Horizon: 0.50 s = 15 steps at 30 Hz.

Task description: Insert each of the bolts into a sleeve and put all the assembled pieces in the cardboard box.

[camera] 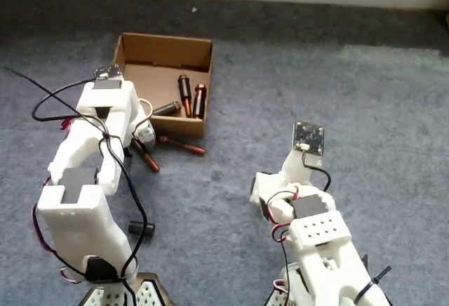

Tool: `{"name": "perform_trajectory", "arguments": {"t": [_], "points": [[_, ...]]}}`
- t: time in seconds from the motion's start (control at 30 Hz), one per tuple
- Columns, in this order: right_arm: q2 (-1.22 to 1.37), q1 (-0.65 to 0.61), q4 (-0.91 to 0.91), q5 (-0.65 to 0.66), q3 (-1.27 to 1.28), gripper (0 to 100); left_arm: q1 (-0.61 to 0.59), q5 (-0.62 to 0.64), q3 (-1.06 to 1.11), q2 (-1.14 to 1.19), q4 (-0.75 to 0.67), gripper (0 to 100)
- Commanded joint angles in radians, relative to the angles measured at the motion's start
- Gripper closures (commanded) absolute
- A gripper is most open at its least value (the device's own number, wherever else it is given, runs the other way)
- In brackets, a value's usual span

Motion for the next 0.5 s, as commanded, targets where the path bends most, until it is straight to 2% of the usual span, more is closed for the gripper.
{"name": "perform_trajectory", "arguments": {"t": [0.0,0.07,0.27,0.4,0.47], "points": [[-0.027,0.012,-0.013,-0.005,-0.008,99.3,-0.013,0.002,-0.010,-0.005,-0.018,93],[-0.028,0.012,0.036,-0.005,-0.010,99.3,-0.013,0.002,-0.010,-0.012,-0.011,100],[-0.147,0.012,0.160,0.005,-0.093,99.3,-0.012,0.000,0.008,-0.107,0.014,99],[-0.364,0.005,0.166,0.103,-0.051,99.3,-0.008,-0.003,0.074,-0.302,0.026,99],[-0.479,-0.016,0.166,0.146,-0.022,99.3,0.007,-0.046,0.120,-0.418,0.026,99]]}}
